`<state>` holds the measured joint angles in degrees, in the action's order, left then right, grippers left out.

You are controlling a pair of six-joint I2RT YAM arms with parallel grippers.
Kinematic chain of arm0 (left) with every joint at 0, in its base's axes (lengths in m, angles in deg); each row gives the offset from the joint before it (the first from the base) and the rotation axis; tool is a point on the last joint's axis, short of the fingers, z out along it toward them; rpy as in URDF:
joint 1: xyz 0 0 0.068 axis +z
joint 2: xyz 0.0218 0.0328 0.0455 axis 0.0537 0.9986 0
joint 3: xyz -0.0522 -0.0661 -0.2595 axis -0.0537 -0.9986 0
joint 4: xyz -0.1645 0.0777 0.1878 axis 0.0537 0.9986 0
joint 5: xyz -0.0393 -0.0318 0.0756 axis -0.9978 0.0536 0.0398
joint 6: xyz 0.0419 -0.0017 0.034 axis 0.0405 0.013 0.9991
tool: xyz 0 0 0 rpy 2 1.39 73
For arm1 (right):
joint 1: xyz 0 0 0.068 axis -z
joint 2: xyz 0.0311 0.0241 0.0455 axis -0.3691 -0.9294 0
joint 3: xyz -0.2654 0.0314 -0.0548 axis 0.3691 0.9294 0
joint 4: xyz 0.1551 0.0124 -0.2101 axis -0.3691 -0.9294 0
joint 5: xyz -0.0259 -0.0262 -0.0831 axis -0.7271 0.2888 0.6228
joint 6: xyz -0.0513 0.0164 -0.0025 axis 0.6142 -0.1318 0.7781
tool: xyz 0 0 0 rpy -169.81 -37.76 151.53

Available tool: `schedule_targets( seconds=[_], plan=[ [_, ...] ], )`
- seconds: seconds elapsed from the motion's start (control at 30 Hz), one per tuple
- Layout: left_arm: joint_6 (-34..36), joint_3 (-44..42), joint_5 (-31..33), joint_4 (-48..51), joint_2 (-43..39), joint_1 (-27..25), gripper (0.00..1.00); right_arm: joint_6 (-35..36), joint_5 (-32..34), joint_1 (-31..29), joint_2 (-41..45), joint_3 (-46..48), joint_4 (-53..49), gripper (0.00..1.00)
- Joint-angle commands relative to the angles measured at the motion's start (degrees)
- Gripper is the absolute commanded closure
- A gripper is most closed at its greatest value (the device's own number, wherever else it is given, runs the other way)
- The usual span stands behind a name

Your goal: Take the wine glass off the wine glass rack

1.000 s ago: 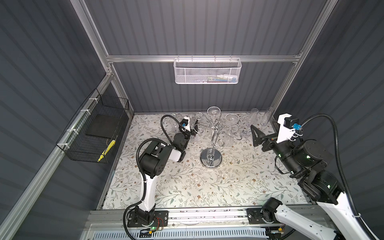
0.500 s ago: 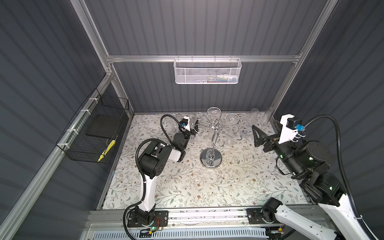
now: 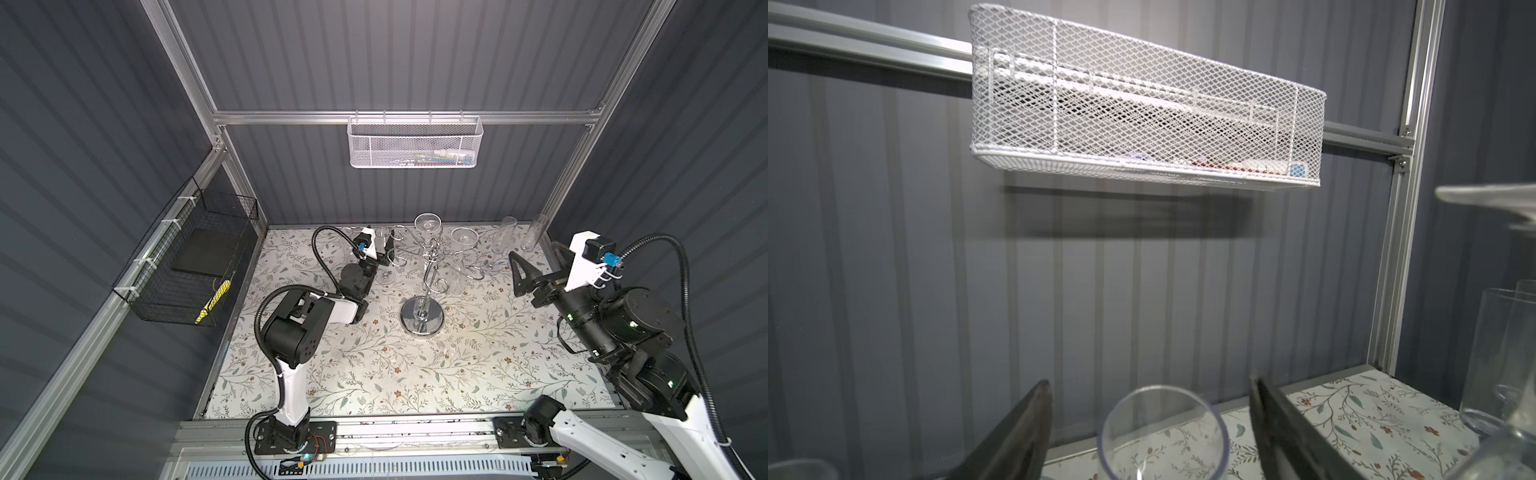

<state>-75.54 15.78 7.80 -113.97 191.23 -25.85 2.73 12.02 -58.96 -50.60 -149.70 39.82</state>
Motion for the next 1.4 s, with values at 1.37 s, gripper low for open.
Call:
schedule_targets(
  seconds=[1.37],
  plan=[
    [-4.82,-5.24,10.27,69.32,-57.90,0.10,0.22,-24.64,-32.26,24.72,-21.46,-15.11,-9.84,0.02]
  ],
)
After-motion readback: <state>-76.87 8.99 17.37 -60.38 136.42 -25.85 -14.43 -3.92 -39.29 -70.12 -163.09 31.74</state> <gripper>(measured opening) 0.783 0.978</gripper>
